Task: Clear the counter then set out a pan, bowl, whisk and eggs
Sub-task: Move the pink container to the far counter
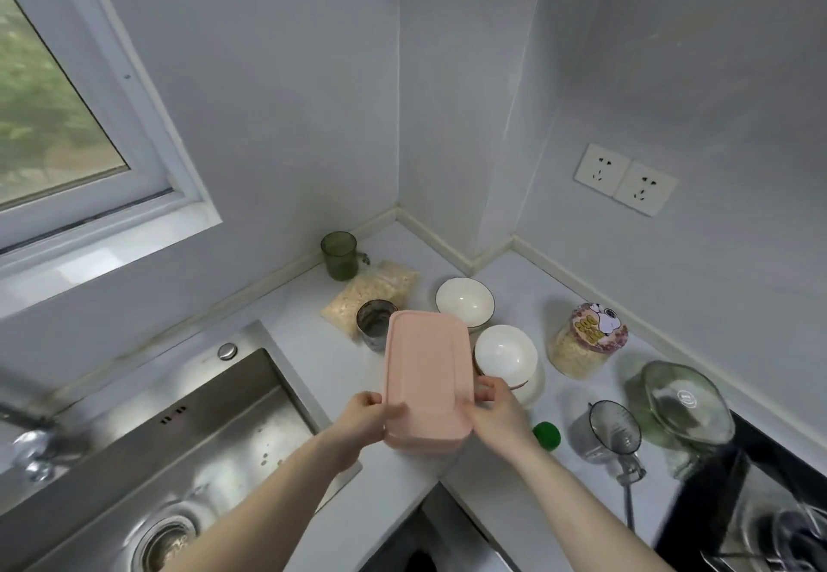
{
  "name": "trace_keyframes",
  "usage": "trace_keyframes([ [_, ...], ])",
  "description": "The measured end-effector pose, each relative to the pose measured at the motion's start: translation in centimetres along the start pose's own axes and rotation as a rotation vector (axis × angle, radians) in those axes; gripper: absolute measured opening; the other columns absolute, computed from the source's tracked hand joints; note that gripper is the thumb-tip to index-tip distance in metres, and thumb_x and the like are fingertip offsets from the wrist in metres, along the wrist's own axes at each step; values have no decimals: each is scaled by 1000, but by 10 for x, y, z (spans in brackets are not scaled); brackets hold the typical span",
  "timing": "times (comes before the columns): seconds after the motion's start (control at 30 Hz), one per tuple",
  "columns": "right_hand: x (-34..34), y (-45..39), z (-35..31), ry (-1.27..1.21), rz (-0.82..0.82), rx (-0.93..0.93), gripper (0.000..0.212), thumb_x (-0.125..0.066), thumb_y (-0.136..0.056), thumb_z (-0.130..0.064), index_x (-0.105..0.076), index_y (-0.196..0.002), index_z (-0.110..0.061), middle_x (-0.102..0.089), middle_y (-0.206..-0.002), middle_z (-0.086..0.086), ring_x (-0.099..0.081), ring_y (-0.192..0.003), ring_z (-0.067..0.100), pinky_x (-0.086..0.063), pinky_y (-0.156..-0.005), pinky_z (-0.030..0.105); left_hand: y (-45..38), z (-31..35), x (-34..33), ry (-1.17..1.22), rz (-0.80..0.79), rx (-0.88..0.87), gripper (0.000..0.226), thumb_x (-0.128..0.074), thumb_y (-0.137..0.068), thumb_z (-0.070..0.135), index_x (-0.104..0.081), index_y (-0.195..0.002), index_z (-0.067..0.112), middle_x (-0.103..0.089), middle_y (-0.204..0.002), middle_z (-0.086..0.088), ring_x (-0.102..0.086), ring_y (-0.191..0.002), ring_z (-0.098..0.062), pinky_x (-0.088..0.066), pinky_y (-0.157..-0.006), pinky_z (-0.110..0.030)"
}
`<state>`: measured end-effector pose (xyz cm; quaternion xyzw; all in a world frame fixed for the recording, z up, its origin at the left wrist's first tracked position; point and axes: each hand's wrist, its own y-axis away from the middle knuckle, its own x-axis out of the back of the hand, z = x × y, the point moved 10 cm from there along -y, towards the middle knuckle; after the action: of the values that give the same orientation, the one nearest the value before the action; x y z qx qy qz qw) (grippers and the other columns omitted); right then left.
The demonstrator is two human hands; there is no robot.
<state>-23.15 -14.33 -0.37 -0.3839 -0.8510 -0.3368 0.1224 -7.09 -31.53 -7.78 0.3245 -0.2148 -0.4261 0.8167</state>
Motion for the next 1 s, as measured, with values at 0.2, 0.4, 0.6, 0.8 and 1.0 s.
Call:
trace_keyframes([
  [0.2,-14,-11,6,-3,-108,-3,27,-65,-93,-22,-50,-113,-32,-64,-103,-14,-62,-99,12,-54,-84,31,12,-10,-4,126,-31,70,82,-92,-54,60,-58,-104,5,-64,-96,-10,-55,-76,-22,-49,-69,-27],
  [0.4,-8,-28,13,-85,-146,-15,32,-66,-95,-26,-56,-125,-22,-68,-114,-7,-66,-105,17,-57,-94,39,19,-5,-22,252,-97,80,80,-80,-63,59,-63,-127,13,-73,-115,-6,-70,-103,-23,-54,-84,-31],
  [0.6,-7,-22,24,-254,-146,4,15,-61,-101,-25,-72,-110,-21,-74,-109,0,-69,-96,17,-57,-89,39,53,4,19,393,22,-55,62,-74,-69,44,-71,-117,5,-71,-93,-7,-68,-85,-25,-58,-89,-39],
  [0.8,-33,-43,52,-104,-99,-43,37,-79,-85,-28,-57,-113,-21,-69,-112,-1,-65,-104,19,-53,-95,39,84,0,80,408,228,-79,58,-73,-66,39,-71,-111,3,-61,-90,-13,-61,-80,-28,-60,-84,-42],
  [1.0,-70,-72,80,14,-143,-134,67,-83,-75,-34,-58,-132,-7,-68,-127,13,-68,-109,33,-60,-82,43,110,-19,107,474,315,-92,58,-73,-68,41,-71,-114,7,-72,-96,-12,-67,-81,-26,-58,-76,-38],
])
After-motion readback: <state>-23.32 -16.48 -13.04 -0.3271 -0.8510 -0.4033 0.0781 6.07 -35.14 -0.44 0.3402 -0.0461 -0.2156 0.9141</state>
